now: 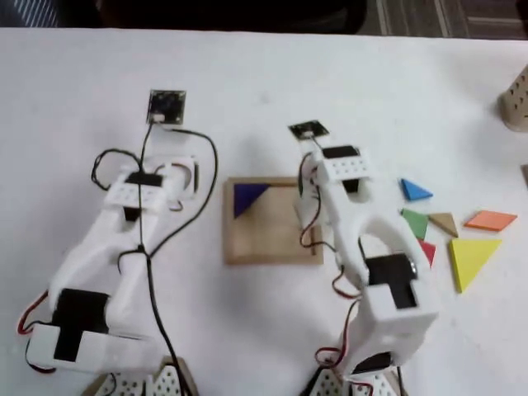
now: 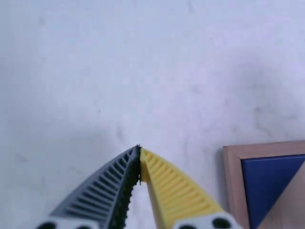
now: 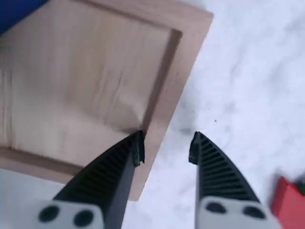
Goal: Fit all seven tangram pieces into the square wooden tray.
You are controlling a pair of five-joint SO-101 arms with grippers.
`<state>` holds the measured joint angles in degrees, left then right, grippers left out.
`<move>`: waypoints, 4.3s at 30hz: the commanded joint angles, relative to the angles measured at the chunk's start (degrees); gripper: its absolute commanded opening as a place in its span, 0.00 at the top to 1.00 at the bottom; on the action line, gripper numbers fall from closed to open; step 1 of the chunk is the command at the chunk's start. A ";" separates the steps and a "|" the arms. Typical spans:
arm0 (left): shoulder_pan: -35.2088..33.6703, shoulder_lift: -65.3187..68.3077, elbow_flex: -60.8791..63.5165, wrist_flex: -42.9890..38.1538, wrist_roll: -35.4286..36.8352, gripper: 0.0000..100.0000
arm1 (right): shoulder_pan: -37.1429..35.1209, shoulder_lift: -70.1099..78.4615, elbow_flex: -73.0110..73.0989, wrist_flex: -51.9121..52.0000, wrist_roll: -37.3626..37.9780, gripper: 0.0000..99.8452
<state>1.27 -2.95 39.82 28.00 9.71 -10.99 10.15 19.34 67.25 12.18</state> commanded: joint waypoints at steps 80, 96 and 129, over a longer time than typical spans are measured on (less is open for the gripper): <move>0.31 0.22 -3.16 -1.76 -0.97 0.97 | 54.55 47.25 -72.18 15.08 89.67 0.72; 0.22 0.22 -3.25 -1.76 -0.97 0.97 | 54.02 43.56 -72.26 16.48 73.41 0.94; -1.80 0.04 -3.60 -1.76 -0.97 0.97 | 19.38 -1.10 -26.55 30.37 28.22 0.94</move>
<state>0.48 -2.42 39.74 28.00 9.71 14.51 13.58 -8.97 96.44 44.00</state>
